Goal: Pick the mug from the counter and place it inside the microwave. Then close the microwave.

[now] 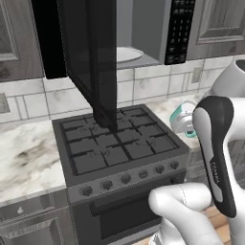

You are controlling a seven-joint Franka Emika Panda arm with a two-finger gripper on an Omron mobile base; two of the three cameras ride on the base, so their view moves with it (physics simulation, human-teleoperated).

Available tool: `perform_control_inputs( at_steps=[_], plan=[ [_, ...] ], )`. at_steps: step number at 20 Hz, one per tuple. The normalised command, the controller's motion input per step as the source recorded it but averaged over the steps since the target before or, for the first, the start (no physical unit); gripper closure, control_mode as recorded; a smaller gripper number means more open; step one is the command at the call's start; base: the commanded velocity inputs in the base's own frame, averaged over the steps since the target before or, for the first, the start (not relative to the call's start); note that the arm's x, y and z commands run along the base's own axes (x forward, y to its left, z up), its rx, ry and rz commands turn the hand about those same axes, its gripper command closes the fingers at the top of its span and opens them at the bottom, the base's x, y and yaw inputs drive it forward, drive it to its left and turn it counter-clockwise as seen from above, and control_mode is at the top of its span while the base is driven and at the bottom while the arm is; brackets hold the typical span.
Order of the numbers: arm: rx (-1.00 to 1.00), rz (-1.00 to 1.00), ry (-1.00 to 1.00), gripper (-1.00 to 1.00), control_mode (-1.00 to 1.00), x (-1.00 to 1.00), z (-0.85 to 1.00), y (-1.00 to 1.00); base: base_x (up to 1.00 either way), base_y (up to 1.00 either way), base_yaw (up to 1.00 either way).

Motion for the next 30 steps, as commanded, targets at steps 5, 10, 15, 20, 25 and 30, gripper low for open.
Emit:
perform_control_inputs(
  at_steps=[5, 10, 15, 20, 25, 30],
  plan=[
    [0.0, 0.0, 0.0, 1.0, 1.0, 0.0, 0.0, 0.0, 0.2, 0.06, -0.05],
    [0.0, 0.0, 0.0, 1.0, 1.0, 0.0, 0.0, 0.0, 0.01, -0.02, 0.06],
    [0.0, 0.0, 0.0, 1.0, 1.0, 0.0, 0.0, 0.0, 0.02, -0.04, 0.21],
    [0.0, 0.0, 0.0, 1.0, 1.0, 0.0, 0.0, 0.0, 0.0, -0.17, 0.22],
    [0.0, 0.0, 0.0, 1.0, 1.0, 0.0, 0.0, 0.0, 0.0, -0.2, 0.08],
    [0.0, 0.0, 0.0, 1.0, 1.0, 0.0, 0.0, 0.0, 0.0, -0.14, 0.0]
  ],
)
